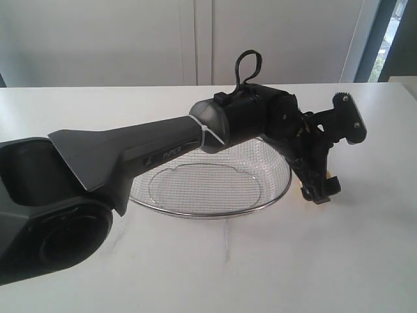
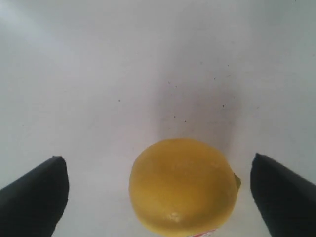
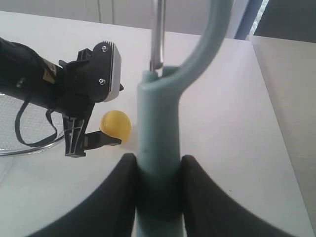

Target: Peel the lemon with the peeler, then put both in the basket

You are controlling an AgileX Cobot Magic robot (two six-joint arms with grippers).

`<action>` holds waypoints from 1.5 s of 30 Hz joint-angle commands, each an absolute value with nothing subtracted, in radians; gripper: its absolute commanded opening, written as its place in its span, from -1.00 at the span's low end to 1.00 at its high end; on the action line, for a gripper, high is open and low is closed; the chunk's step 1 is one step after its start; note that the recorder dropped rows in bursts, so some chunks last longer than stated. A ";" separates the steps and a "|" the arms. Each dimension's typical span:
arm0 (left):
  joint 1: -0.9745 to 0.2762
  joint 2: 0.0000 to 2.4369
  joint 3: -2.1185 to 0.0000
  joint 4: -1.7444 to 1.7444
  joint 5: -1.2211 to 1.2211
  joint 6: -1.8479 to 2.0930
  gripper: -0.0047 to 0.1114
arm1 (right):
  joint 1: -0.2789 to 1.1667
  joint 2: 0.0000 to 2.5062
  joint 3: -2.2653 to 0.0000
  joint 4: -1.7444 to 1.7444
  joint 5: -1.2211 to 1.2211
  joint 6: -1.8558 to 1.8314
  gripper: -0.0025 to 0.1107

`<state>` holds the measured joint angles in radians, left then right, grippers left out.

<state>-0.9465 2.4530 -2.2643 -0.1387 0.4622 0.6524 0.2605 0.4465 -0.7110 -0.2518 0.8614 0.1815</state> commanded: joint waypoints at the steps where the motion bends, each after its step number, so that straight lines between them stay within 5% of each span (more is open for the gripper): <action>1: -0.967 2.476 -2.270 -0.144 0.438 0.678 0.89 | 0.259 0.442 -0.709 -0.262 0.839 0.188 -0.96; 45: -0.971 2.523 -2.268 -0.093 0.438 0.678 0.84 | 0.259 0.442 -0.709 -0.262 0.837 0.188 -0.96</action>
<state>-0.9666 2.5117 -2.2643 -0.0871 0.4221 0.6717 0.2605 0.4465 -0.7110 -0.2518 0.8595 0.1815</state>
